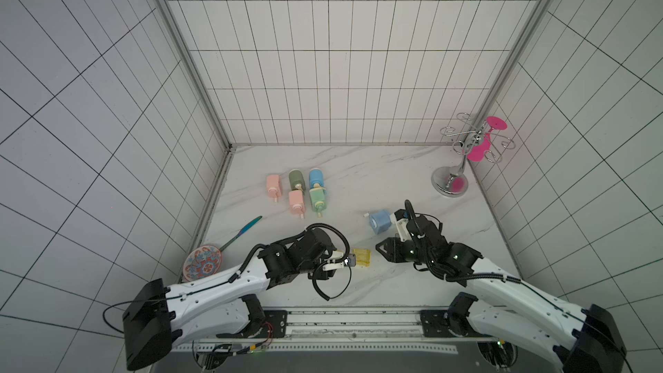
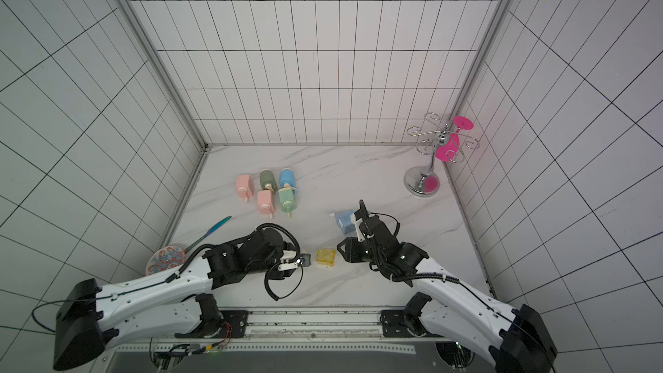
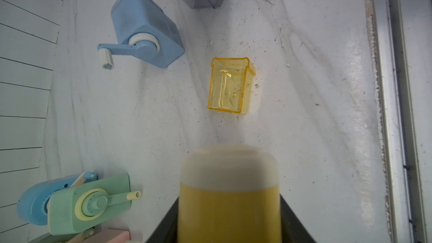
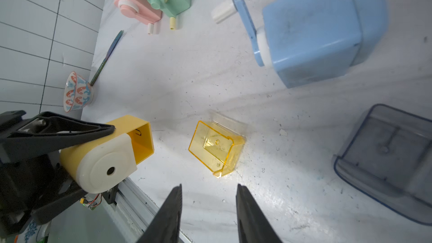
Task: Put the tray back into the pencil sharpener
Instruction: Pick up the pencil sharpener from the center of the board, then close the container of the pencil sharpener.
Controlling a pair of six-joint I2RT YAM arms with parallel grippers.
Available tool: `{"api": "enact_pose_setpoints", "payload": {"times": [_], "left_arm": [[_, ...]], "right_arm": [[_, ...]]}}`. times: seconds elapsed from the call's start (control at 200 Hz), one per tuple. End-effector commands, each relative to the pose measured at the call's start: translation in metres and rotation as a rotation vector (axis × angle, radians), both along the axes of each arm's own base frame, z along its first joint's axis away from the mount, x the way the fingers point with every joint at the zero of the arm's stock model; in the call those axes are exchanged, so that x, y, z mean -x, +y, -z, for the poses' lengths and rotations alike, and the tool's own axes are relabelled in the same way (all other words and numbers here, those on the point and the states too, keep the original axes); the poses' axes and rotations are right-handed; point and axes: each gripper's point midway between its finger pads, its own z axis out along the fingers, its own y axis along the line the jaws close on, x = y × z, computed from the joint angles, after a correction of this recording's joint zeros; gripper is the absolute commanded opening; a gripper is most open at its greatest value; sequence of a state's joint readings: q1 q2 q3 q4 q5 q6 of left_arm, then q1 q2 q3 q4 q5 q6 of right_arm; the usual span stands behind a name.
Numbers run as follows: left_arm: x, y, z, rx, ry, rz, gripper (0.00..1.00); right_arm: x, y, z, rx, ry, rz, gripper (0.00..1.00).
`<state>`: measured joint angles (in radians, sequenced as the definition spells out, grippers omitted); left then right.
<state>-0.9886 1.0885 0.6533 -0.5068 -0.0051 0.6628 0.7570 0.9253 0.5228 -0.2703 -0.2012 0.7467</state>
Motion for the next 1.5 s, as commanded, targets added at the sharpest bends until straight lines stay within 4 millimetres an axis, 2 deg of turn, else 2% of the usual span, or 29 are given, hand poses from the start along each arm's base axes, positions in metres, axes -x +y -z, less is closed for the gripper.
{"api": "enact_pose_setpoints", "payload": {"times": [0.0, 0.295, 0.53, 0.73, 1.024, 1.499], "left_arm": [[-0.016, -0.01, -0.011, 0.025, -0.013, -0.082, 0.0], [-0.028, -0.028, 0.001, 0.049, -0.002, -0.046, 0.0], [-0.036, -0.027, 0.014, 0.043, 0.05, -0.024, 0.0], [-0.034, -0.03, 0.03, 0.06, 0.085, 0.036, 0.0], [-0.027, -0.031, 0.033, 0.108, 0.106, 0.114, 0.0], [-0.034, -0.04, 0.041, 0.072, 0.095, 0.179, 0.0]], "right_arm": [[-0.007, 0.003, 0.014, -0.048, 0.046, 0.1, 0.4], [-0.005, 0.024, 0.042, -0.059, 0.109, 0.06, 0.39], [-0.004, 0.031, 0.057, -0.067, 0.137, 0.05, 0.38], [-0.003, 0.033, 0.061, -0.067, 0.145, 0.038, 0.37], [0.0, 0.033, 0.069, -0.053, 0.163, 0.026, 0.36], [0.0, 0.038, 0.074, -0.064, 0.175, 0.008, 0.35]]}}
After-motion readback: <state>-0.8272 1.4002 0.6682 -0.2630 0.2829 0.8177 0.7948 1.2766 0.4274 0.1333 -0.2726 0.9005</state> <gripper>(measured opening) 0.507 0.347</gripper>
